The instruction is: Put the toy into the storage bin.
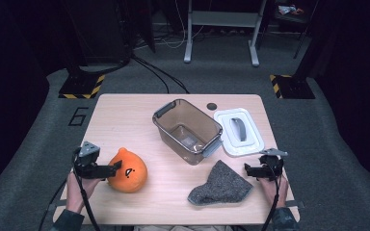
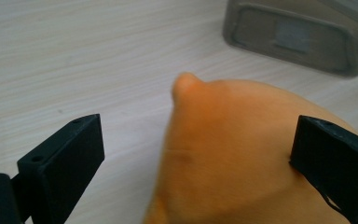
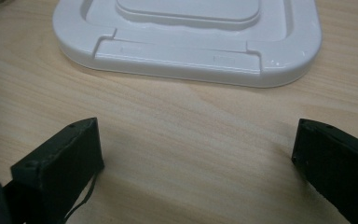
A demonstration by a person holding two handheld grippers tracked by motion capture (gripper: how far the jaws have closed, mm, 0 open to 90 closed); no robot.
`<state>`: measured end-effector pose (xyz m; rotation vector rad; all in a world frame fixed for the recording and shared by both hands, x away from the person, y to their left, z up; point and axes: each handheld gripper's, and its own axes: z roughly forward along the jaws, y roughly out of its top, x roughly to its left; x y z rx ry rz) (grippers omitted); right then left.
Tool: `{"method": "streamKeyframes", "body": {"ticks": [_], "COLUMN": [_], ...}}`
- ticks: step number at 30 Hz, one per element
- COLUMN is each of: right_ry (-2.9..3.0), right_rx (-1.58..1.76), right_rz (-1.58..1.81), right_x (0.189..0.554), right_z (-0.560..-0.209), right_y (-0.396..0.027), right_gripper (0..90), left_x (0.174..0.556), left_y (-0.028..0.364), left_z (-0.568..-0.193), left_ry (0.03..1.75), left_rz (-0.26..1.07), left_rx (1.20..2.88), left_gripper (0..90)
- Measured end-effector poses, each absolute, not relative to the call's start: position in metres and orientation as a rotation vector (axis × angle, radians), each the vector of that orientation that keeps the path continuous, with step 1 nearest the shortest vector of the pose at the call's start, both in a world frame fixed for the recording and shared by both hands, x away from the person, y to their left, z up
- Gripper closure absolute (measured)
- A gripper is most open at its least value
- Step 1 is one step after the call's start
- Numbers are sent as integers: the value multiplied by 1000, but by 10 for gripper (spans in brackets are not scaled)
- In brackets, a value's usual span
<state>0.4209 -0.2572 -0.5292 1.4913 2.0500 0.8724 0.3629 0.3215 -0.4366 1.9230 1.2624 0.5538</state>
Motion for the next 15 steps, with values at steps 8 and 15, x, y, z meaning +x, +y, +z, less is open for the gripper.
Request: {"method": "streamKeyframes", "body": {"ticks": [8,15], "right_ry": [2050,2050], "right_rx": [1491,1491], "right_rz": [873,873], "right_x": [421,421], "right_z": [-529,-529], "right_y": [-257,-257], "right_gripper": [7,7], "left_x": [355,357], "left_y": [301,291], "left_z": [-431,-440], "left_ry": [1203,1201], "left_rz": [506,509], "left_rx": [1978,2027], "left_gripper": [18,45]}}
